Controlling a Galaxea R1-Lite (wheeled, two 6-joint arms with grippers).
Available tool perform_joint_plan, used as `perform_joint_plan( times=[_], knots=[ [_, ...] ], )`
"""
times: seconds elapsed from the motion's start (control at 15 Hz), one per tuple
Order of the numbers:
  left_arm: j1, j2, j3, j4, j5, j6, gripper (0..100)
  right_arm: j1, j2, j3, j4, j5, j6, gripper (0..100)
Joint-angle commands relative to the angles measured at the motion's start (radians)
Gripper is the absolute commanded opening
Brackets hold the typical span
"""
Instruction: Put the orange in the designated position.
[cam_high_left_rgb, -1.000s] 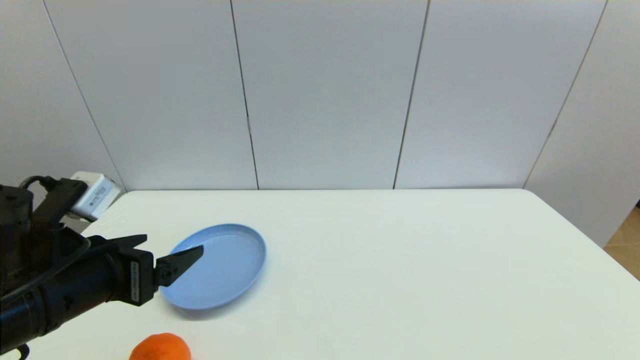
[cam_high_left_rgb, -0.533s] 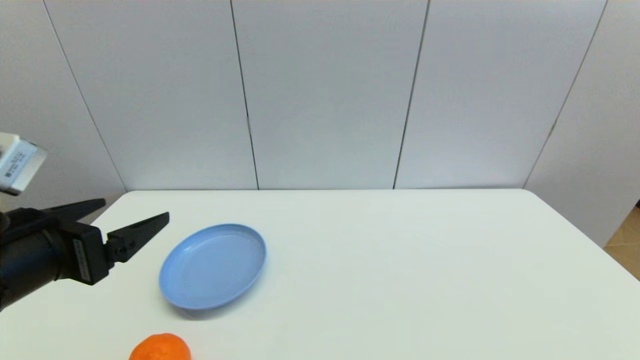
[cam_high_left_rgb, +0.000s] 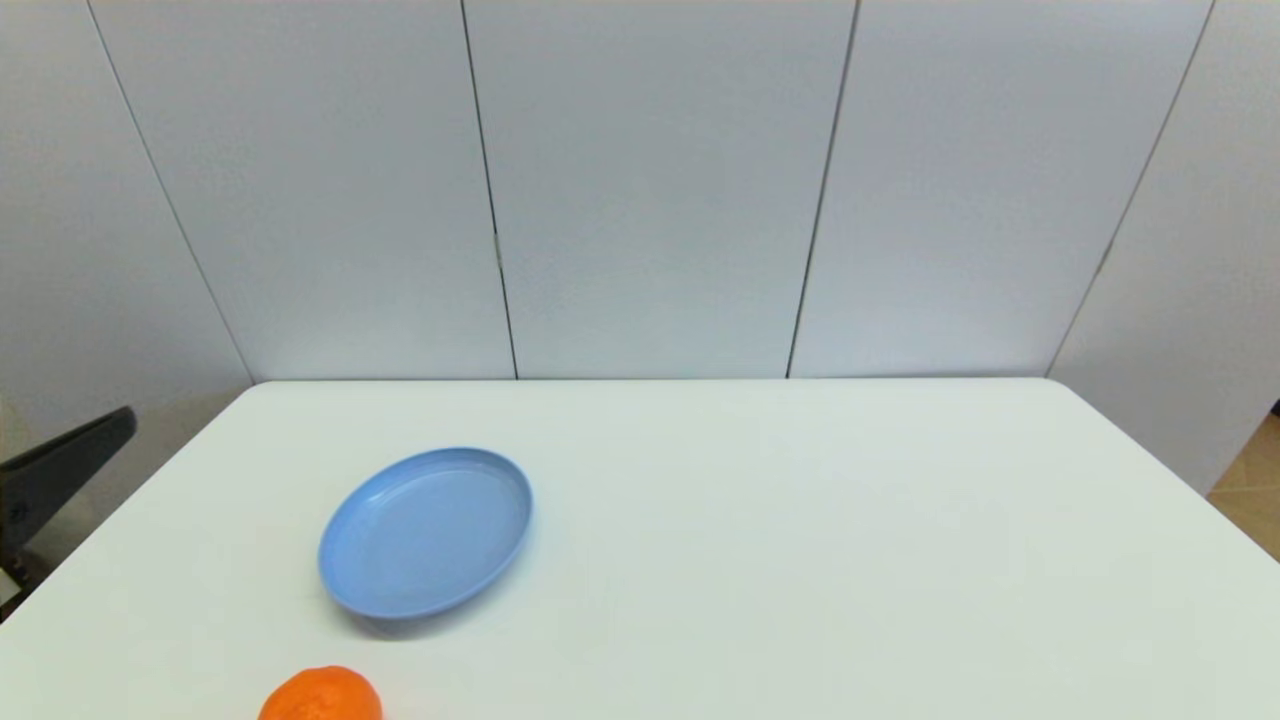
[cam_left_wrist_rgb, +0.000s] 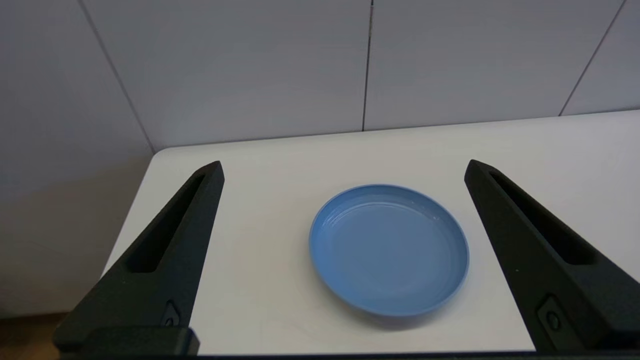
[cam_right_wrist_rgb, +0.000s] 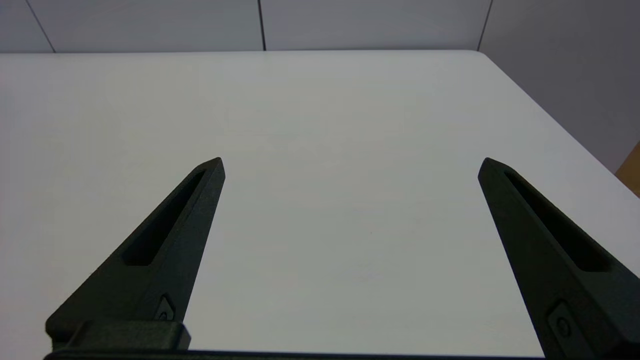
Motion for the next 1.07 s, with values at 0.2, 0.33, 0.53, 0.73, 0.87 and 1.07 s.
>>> perform_joint_plan(
  times=[0.2,0.33,0.53,0.73,0.87,1.07],
  knots=[
    [0.122,-0.370,0.072,0.233,-0.093,-0.004,100,0.000,0.001,0.000,-0.001,0.001,0.000,100],
    [0.149,-0.449,0.117,0.233,-0.097,-0.002,100,0.000,0.001,0.000,0.000,0.001,0.000,100],
    [0.188,-0.490,0.183,0.227,-0.093,-0.002,100,0.000,0.001,0.000,-0.001,0.001,0.000,100],
    [0.217,-0.581,0.262,0.228,-0.124,-0.005,100,0.000,0.001,0.000,-0.001,0.001,0.000,100],
    [0.220,-0.634,0.315,0.228,-0.130,-0.007,100,0.000,0.001,0.000,-0.001,0.001,0.000,100],
    [0.227,-0.699,0.384,0.228,-0.149,-0.005,100,0.000,0.001,0.000,0.000,0.001,0.000,100]
  ],
)
